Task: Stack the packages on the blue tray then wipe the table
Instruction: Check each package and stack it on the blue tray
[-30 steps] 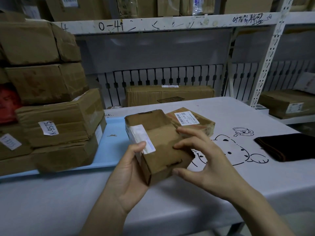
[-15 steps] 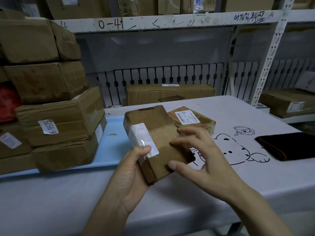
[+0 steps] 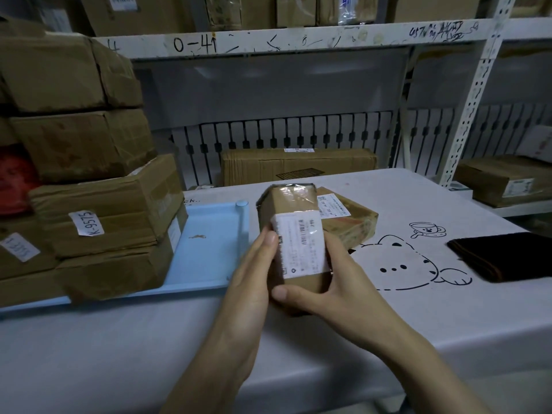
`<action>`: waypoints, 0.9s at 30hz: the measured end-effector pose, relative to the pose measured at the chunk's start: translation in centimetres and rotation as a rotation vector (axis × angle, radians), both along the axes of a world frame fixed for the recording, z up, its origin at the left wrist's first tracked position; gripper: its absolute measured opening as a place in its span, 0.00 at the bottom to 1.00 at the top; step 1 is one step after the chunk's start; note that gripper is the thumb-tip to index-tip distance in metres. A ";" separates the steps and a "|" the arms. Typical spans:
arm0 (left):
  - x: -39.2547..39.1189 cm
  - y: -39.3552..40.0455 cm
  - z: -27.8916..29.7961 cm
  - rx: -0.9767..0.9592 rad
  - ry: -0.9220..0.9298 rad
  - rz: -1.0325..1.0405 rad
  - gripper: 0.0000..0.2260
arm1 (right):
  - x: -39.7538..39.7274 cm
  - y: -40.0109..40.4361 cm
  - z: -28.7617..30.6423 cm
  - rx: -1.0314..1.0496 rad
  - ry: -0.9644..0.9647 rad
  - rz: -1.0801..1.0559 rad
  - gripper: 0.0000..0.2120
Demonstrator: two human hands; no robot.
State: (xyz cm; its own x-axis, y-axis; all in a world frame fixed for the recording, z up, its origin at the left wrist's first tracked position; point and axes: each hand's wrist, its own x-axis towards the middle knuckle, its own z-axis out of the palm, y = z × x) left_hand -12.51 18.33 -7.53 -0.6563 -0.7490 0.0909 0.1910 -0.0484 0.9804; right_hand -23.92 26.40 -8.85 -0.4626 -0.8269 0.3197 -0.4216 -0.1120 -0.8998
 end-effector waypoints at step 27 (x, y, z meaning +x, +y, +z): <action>0.2 -1.5 -1.2 0.296 0.097 0.096 0.24 | -1.9 0.1 -0.2 -0.058 -0.655 -0.079 0.19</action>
State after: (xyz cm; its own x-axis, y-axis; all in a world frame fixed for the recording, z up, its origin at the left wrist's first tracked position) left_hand -12.29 16.81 -8.78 -0.5801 -0.8105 -0.0812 0.3001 -0.3054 0.9037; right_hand -25.80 26.51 -9.01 -0.6350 -0.7725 -0.0052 0.2021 -0.1596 -0.9663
